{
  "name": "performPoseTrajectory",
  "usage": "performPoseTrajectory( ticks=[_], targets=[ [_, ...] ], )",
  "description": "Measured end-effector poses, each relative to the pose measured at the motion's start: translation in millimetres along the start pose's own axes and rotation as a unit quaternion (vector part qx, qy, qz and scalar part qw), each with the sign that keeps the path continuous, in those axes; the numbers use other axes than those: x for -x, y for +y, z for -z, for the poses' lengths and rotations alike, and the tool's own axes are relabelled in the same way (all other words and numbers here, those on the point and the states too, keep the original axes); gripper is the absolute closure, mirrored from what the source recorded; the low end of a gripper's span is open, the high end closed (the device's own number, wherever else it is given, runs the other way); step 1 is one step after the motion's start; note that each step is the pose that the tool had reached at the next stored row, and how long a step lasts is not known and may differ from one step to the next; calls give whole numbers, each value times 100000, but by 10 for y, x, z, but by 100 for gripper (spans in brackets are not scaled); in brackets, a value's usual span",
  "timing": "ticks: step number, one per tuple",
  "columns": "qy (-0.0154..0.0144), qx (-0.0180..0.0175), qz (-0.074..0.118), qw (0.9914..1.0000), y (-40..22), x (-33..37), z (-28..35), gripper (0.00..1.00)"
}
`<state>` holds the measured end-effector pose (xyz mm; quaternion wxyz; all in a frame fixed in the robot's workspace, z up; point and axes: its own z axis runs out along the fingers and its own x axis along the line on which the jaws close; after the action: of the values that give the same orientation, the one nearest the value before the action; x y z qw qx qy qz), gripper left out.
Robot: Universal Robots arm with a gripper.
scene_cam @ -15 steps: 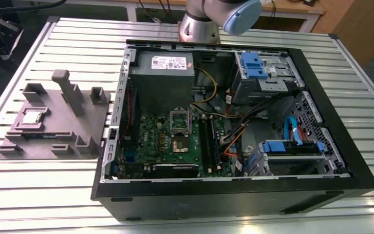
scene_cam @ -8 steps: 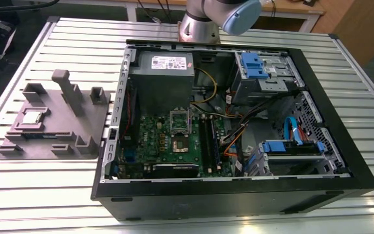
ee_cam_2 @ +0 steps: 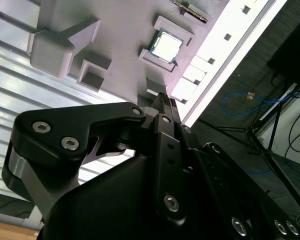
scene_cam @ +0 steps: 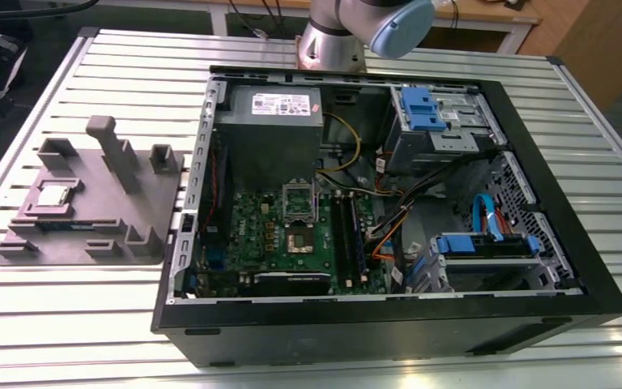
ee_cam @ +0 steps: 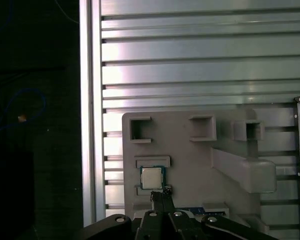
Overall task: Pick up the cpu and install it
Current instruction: 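Pick up the cpu and move it towards the insertion slot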
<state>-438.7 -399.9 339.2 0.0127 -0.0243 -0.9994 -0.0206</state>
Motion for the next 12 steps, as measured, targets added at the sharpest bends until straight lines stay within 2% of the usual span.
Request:
performPoseTrajectory(
  ticks=[6,7,8,10,11,12],
  targets=[
    [-1,0,3,100000,0,0,0,89],
    [-2,1,4,100000,0,0,0,84],
    [2,0,3,100000,0,0,0,84],
    [-2,0,4,100000,0,0,0,71],
    [-1,-1,6,100000,0,0,0,71],
    [0,0,6,100000,0,0,0,65]
  ],
)
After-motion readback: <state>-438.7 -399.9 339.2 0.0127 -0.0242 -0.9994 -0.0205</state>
